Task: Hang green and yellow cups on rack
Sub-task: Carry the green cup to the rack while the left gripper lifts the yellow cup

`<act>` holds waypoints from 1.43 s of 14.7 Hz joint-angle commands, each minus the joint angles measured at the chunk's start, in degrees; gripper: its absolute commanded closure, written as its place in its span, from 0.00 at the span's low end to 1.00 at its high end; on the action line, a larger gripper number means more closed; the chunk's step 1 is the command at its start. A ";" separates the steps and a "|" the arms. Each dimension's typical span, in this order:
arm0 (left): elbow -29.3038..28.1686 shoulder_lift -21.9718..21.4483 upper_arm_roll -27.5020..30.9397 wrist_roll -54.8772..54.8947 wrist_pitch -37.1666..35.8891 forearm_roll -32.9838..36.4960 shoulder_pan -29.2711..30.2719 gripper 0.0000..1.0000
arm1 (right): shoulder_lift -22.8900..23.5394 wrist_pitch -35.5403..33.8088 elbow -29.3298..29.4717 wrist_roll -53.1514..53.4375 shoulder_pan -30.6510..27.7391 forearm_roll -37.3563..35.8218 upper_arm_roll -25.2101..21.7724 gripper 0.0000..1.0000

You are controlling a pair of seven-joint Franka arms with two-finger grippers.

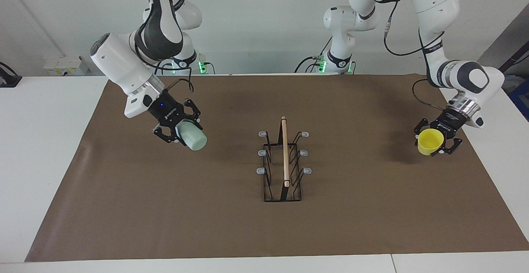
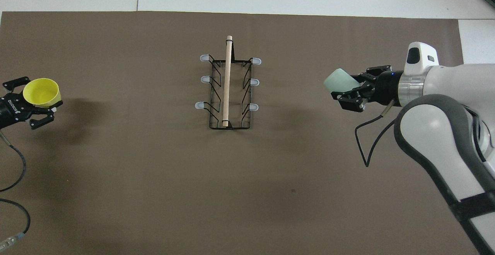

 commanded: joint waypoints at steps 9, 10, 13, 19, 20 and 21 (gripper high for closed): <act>2.69 -10.06 -3.67 -1.18 6.01 21.67 -0.94 1.00 | -10.14 0.07 -15.46 -35.64 1.58 40.25 0.34 1.00; 2.69 -11.20 -4.72 -1.18 6.18 24.74 -0.94 1.00 | -10.15 0.07 -16.26 -36.26 2.63 41.83 0.34 1.00; 2.69 -14.20 -7.98 -3.80 7.85 32.14 -0.86 1.00 | -8.84 2.43 -16.97 -43.26 7.37 54.27 0.34 1.00; 2.69 -18.68 -14.39 -12.40 8.99 46.54 -0.86 1.00 | -5.23 2.27 -16.97 -61.21 14.15 81.98 0.34 1.00; 2.61 -19.47 -15.79 -14.34 9.60 49.27 -0.77 1.00 | -4.18 1.57 -16.62 -63.66 14.59 85.84 0.34 1.00; 2.61 -19.91 -16.68 -16.19 9.78 51.56 -0.77 1.00 | -3.13 0.87 -16.27 -66.21 14.94 88.49 0.34 1.00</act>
